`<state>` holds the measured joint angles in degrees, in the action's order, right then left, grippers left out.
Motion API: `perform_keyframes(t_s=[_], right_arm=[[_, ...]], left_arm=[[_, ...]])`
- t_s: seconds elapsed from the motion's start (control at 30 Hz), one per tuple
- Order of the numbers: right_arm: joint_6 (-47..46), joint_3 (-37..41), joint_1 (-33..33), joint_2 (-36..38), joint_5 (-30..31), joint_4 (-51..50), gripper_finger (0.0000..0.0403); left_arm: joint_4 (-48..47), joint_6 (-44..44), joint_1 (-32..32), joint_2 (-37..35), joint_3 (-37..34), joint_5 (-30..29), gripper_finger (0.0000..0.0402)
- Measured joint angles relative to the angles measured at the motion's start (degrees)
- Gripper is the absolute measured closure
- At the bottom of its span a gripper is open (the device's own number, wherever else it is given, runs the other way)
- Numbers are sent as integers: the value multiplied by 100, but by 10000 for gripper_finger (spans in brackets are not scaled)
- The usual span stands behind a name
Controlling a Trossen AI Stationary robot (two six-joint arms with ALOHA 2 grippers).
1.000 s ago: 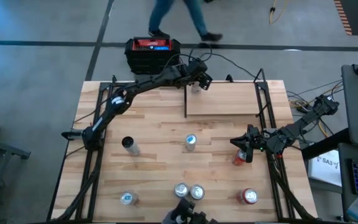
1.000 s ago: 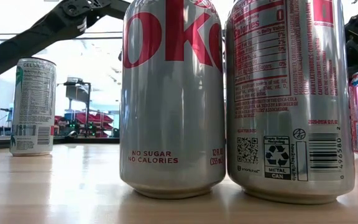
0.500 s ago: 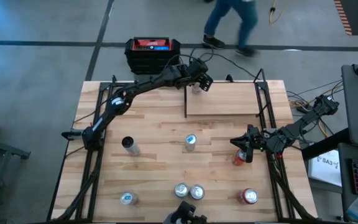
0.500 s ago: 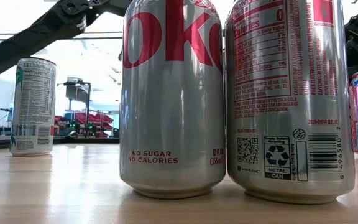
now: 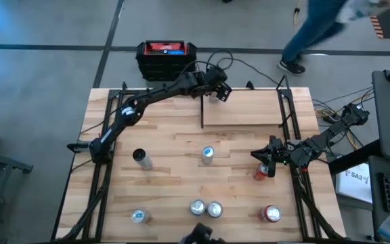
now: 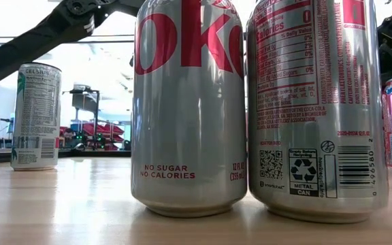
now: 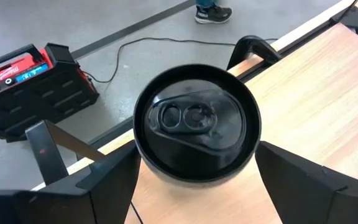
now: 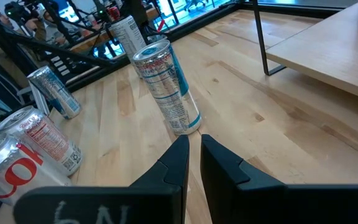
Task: Place canned beverage on shelf
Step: Put the top white pink soda can on the shelf, then move the white pink soda to the center of the table
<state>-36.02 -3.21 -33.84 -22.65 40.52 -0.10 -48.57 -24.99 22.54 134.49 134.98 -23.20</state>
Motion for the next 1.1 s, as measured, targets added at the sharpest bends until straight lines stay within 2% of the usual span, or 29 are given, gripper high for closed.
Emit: perform_keyframes(t_s=[0.7, 1.0, 1.1], right_arm=[[1, 0, 1, 0, 1, 0, 374], [1, 1, 1, 0, 1, 0, 374], [1, 1, 2, 0, 1, 0, 374]], left_arm=[[-755, -469, -216, -158, 0, 50, 102], [-1824, -1365, -242, -816, 0, 1010, 102], [-1848, -1339, -290, -1025, 1, 1067, 102]])
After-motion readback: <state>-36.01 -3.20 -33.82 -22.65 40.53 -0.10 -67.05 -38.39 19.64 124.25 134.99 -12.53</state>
